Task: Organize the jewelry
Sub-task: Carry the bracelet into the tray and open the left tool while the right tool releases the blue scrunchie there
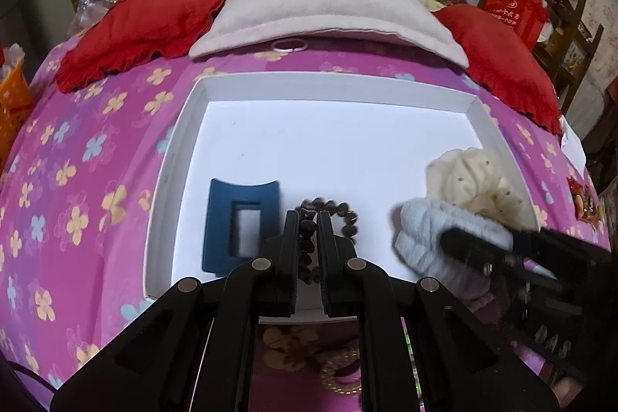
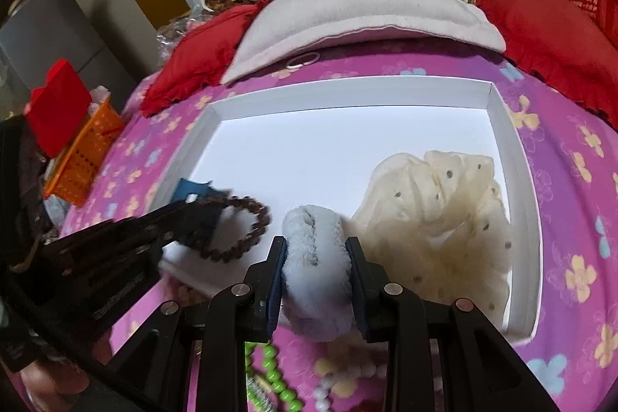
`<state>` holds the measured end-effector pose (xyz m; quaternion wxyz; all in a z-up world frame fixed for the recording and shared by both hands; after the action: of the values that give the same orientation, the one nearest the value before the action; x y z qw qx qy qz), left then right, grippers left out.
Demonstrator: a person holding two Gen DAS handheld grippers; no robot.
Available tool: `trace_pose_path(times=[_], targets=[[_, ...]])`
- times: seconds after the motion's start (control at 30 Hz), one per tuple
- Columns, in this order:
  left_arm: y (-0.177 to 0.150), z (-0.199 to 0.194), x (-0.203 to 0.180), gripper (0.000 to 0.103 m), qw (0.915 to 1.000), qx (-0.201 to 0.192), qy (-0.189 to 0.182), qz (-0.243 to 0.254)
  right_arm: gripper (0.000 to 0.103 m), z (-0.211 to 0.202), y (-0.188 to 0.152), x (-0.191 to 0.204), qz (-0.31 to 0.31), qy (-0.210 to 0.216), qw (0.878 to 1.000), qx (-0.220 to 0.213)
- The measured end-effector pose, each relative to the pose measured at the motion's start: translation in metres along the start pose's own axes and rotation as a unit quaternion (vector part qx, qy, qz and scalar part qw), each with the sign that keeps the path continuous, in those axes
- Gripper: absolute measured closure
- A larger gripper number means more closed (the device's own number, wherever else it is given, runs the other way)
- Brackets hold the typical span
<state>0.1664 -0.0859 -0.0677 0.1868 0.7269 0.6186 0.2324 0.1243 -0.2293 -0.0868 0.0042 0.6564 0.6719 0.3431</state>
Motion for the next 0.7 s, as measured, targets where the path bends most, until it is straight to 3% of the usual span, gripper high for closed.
trace_pose_path(times=[0.2,0.3,0.47,0.57,0.63,0.7], targets=[[-0.002,0.005,0.007,0.096,0.9999,0.005,-0.002,-0.013,0.074,-0.002,0.003,-0.010,-0.042,-0.070,0.997,-0.011],[-0.004,0.007,0.006,0.096,0.9998,0.007,-0.004,-0.017,0.074,-0.002,0.004,-0.021,-0.035,-0.083,0.996,-0.018],[-0.007,0.005,0.002,0.092,0.9999,0.002,-0.009,-0.011,0.074,-0.013,-0.002,-0.024,-0.062,-0.142,0.987,-0.041],[-0.008,0.004,0.000,0.072,0.9999,-0.004,-0.009,-0.004,0.074,-0.015,-0.007,-0.025,-0.062,-0.143,0.987,-0.040],[-0.009,0.002,-0.001,0.054,0.9999,-0.010,-0.011,-0.006,0.074,-0.010,-0.010,-0.022,-0.059,-0.114,0.991,-0.032],[-0.009,0.001,-0.002,0.047,0.9998,-0.013,-0.011,-0.006,0.069,-0.006,-0.013,-0.020,-0.047,-0.082,0.995,-0.024]])
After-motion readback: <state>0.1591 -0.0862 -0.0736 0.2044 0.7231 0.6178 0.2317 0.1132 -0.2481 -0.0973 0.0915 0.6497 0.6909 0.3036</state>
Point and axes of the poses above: each gripper's, at about its wrist camera, not at the fingertips, and z roughly the way its jaws point, x to its left, y to its top, the point moved 5 cm from there along z, roughly the way its jaws point, and after that the axes turned 13 degrees about y, right-handed, at the moved point
